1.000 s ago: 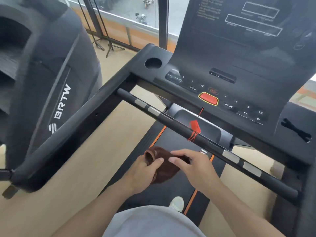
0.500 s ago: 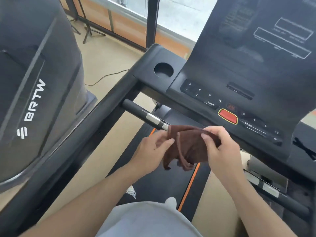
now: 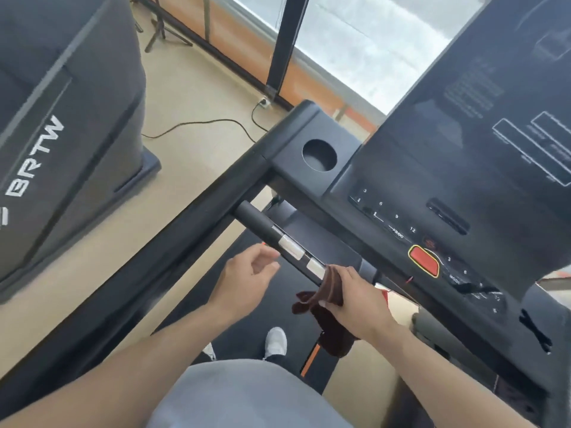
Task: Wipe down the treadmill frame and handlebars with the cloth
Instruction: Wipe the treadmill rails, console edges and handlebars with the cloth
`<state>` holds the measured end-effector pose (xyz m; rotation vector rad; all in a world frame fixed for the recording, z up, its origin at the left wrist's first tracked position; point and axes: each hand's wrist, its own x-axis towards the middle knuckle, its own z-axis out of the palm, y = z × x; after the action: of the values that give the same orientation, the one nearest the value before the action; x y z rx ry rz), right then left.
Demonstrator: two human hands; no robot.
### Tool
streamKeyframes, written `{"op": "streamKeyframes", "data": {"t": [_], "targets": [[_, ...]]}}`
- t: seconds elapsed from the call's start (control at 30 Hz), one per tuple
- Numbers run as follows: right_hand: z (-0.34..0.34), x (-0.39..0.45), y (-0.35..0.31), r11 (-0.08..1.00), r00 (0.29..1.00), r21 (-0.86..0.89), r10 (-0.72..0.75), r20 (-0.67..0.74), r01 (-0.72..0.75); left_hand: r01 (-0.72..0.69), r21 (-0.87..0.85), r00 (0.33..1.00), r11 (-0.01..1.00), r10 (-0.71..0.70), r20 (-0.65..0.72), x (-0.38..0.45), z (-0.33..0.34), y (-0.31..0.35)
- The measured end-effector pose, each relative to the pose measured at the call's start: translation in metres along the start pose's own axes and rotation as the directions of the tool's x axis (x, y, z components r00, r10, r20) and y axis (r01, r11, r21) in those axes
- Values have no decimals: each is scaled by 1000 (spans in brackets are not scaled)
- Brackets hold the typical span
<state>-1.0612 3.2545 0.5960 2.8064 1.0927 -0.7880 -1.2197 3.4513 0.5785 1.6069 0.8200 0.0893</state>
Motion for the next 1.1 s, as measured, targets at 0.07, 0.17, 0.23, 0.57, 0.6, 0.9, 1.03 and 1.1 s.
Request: {"op": "streamKeyframes", "data": {"t": [0.07,0.17,0.23,0.57,0.6,0.9,1.03,1.1], "targets": [[-3,6,-5,998,999,48,-48,0,48,26,-8,999,1000,-26,-32,1,-3,-4],[-7,24,-22,986,988,51,-157,1,157,59,-17,989,998,-61,-138,1,-9,-5],[-10,44,-49,975,977,62,-210,-29,211,69,-7,977,998,-69,-203,-1,-10,-3],[-45,136,-132,811,955,585,-198,221,33,162,-52,856,985,-166,-489,-56,9,5],[-48,135,-124,753,926,651,-172,337,-97,174,-71,840,982,-186,-509,-61,17,4],[-30,91,-11,664,716,645,-232,658,-378,165,-163,848,973,-224,-480,-65,94,15],[-23,68,21,695,768,653,-230,598,-300,156,-165,877,974,-213,-431,-61,124,22],[-20,58,30,723,815,667,-270,513,-180,149,-167,889,975,-206,-408,-58,138,24]]}}
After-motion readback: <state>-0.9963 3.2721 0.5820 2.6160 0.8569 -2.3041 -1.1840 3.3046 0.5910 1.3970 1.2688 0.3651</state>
